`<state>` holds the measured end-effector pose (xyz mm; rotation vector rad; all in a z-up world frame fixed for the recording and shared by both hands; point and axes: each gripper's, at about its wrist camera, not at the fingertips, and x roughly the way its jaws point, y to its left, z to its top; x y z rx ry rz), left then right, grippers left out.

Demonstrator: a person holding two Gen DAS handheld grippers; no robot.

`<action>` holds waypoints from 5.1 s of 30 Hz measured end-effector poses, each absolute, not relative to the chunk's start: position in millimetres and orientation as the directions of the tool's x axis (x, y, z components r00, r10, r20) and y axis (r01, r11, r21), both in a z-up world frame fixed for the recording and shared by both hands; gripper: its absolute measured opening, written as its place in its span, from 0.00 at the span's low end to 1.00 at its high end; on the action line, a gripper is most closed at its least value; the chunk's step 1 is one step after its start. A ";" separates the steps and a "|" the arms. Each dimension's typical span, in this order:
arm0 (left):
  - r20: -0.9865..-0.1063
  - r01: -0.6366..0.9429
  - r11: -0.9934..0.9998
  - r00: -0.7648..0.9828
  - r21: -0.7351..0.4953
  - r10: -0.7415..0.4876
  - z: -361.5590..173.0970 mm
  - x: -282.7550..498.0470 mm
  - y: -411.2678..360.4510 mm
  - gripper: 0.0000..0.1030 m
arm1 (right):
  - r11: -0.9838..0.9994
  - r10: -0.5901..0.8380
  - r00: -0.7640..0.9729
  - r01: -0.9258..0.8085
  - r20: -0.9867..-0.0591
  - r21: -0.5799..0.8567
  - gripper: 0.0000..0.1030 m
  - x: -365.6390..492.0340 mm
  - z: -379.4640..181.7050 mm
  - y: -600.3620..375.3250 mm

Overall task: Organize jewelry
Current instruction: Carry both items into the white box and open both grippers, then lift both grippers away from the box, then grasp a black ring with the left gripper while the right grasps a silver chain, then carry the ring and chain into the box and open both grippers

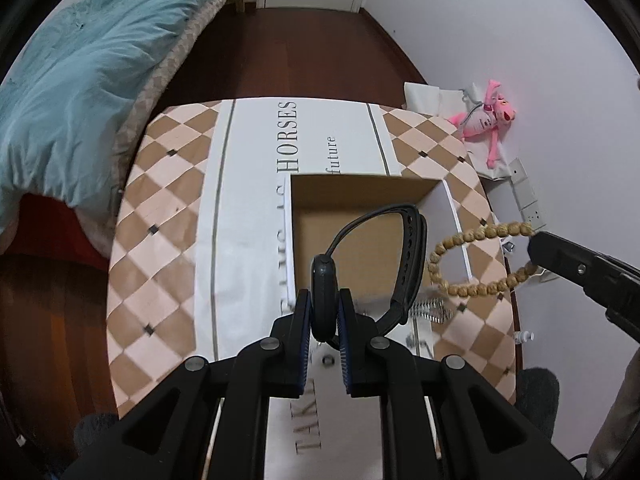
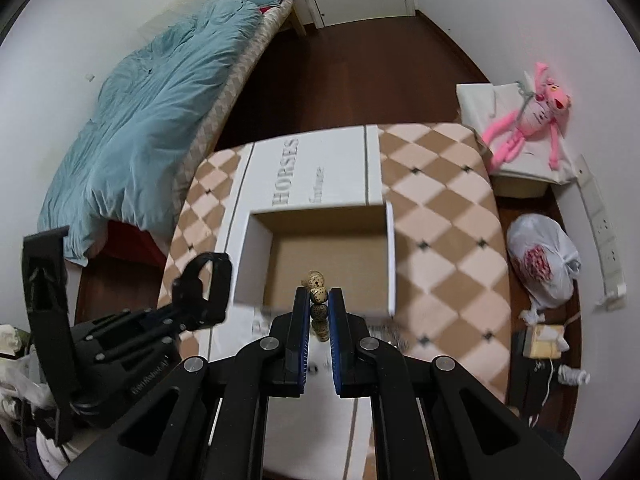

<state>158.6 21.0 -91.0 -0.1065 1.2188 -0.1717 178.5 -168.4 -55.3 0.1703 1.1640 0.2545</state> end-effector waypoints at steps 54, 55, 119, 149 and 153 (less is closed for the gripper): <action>-0.841 -0.044 0.999 0.540 0.005 0.028 -47.5 112.1 18.7 0.94 | 0.999 -0.038 0.491 0.013 -0.870 -0.037 0.95 136.5 -68.5 -177.3; -0.836 -0.042 0.999 0.549 -0.002 0.021 -42.0 107.6 18.2 0.94 | 0.999 -0.037 0.502 0.016 -0.864 -0.034 0.95 131.6 -61.9 -178.2; -0.923 0.107 0.994 0.385 0.019 -0.024 -203.7 85.9 -36.6 0.10 | 0.971 0.088 0.383 0.171 -0.919 0.165 0.12 64.5 -219.6 -243.4; -0.808 0.109 0.990 0.574 -0.090 -0.136 -54.6 142.4 0.6 0.10 | 0.975 0.222 0.592 -0.113 -0.775 0.193 0.11 175.0 -17.9 -185.9; -0.831 0.093 0.990 0.537 -0.109 -0.142 -66.5 171.1 10.4 0.10 | 0.975 0.224 0.503 -0.108 -0.835 0.196 0.11 217.9 -49.6 -176.5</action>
